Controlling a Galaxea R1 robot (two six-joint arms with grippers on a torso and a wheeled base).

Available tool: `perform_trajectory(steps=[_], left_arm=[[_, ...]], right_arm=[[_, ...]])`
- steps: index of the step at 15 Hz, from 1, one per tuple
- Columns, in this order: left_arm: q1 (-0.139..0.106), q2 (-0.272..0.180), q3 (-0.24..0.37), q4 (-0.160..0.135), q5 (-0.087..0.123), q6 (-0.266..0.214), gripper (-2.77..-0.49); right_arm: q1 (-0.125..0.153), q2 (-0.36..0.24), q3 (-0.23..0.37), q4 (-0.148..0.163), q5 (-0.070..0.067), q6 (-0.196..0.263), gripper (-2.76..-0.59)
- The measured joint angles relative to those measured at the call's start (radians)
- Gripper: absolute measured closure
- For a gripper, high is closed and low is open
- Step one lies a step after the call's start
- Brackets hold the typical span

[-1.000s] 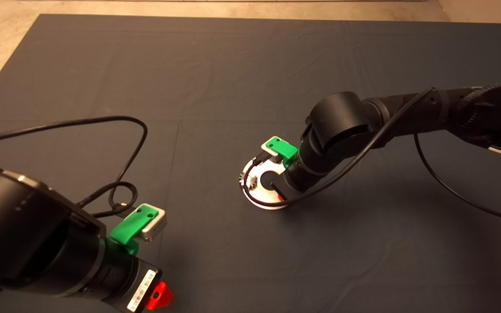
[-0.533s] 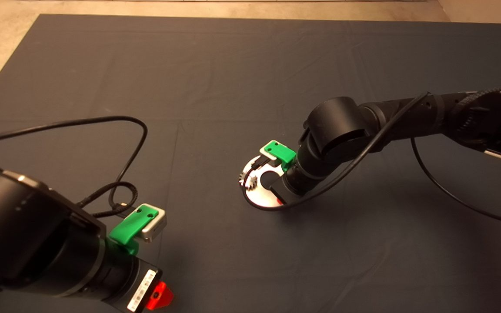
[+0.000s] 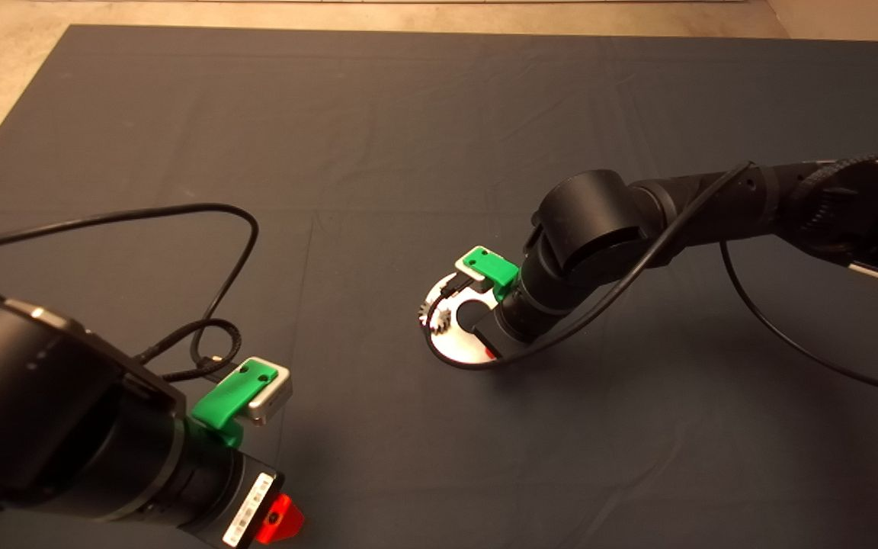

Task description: Install three planetary gears onto the carrier pins

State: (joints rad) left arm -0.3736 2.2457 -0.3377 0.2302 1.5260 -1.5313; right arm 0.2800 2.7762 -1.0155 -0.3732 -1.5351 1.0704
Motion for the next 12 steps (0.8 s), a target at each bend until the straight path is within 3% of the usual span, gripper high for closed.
perform_trajectory(steps=[12], left_arm=[[0.006, 0.000, 0.000, 0.000, 0.000, 0.000, -2.48]], right_arm=[[0.000, 0.000, 0.000, -0.008, 0.000, 0.000, -1.06]])
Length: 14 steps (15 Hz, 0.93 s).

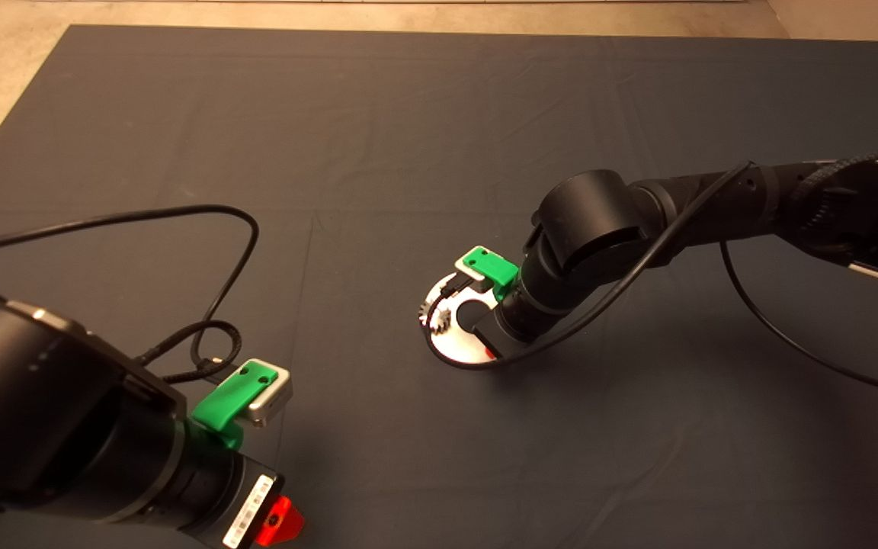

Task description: Install three planetary gears onto the carrier pins

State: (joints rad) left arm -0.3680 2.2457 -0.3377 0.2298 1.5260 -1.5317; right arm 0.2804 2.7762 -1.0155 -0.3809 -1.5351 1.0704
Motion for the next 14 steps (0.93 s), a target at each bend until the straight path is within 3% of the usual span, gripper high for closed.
perform_trajectory(steps=[14], left_arm=[[0.000, 0.000, 0.000, -0.001, 0.000, 0.000, -2.48]], right_arm=[[0.009, 0.000, 0.001, -0.026, 0.001, 0.000, -1.06]])
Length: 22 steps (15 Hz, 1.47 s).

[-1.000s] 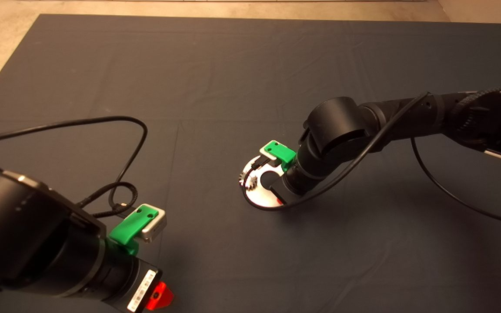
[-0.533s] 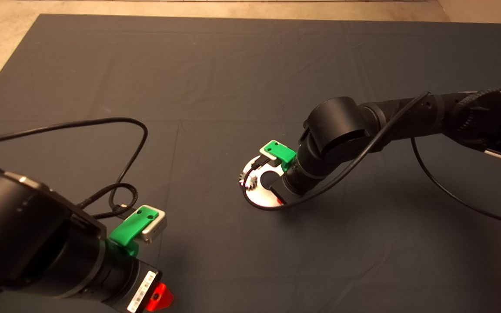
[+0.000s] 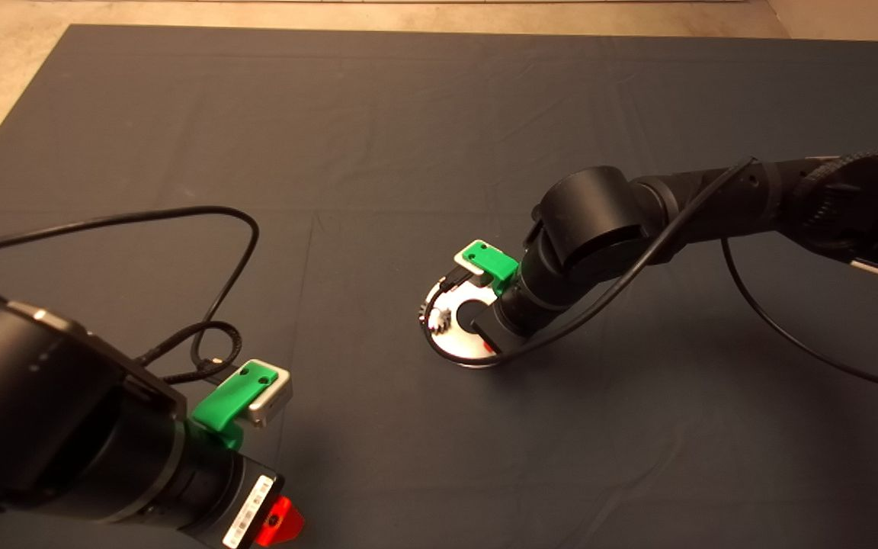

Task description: Install three planetary gears onto the carrier pins

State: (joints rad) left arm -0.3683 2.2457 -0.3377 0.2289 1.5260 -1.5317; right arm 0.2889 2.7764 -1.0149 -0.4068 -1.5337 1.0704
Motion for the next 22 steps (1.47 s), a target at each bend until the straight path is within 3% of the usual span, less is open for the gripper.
perform_trajectory(steps=[5, 22], left_arm=[[0.000, 0.000, 0.000, 0.000, 0.000, 0.000, -2.48], [0.000, 0.000, 0.000, 0.000, 0.000, 0.000, -2.48]], right_arm=[[0.022, 0.015, 0.000, -0.006, 0.001, 0.000, -1.06], [0.020, 0.016, -0.014, -0.007, 0.000, 0.001, -1.05]])
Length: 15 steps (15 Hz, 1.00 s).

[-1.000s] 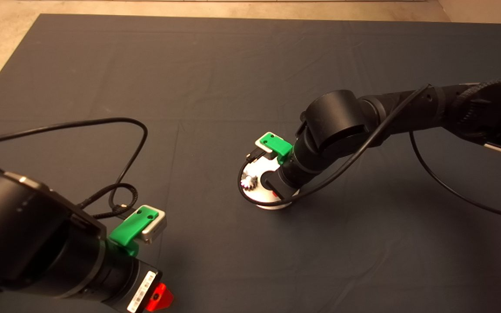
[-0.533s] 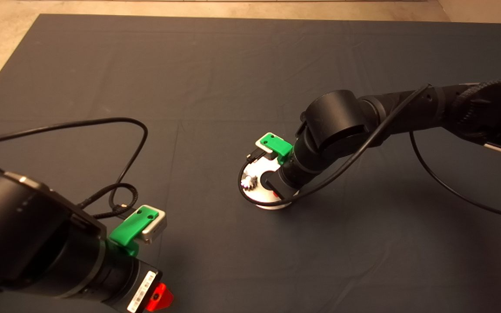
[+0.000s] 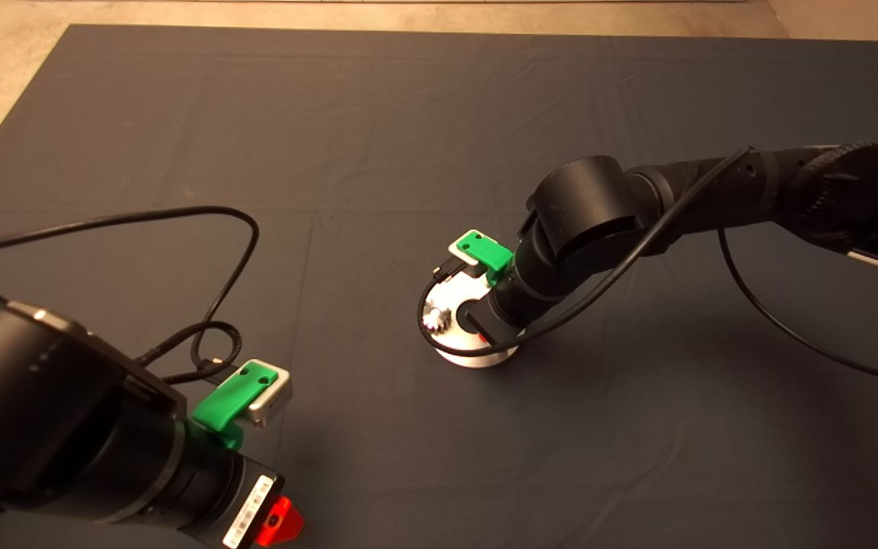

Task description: Install three planetary gears onto the carrier pins

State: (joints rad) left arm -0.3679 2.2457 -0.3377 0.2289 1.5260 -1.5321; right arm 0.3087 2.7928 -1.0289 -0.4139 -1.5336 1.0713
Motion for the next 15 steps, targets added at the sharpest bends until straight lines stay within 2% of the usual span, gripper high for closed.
perform_trajectory(steps=[12, 15], left_arm=[[0.000, 0.000, 0.011, -0.001, 0.000, 0.000, -2.48], [0.000, 0.000, 0.011, 0.000, -0.001, 0.000, -2.48]], right_arm=[[-0.014, -0.001, -0.003, 0.000, 0.000, 0.004, -1.06], [-0.025, -0.001, -0.003, 0.000, 0.000, 0.008, -1.05]])
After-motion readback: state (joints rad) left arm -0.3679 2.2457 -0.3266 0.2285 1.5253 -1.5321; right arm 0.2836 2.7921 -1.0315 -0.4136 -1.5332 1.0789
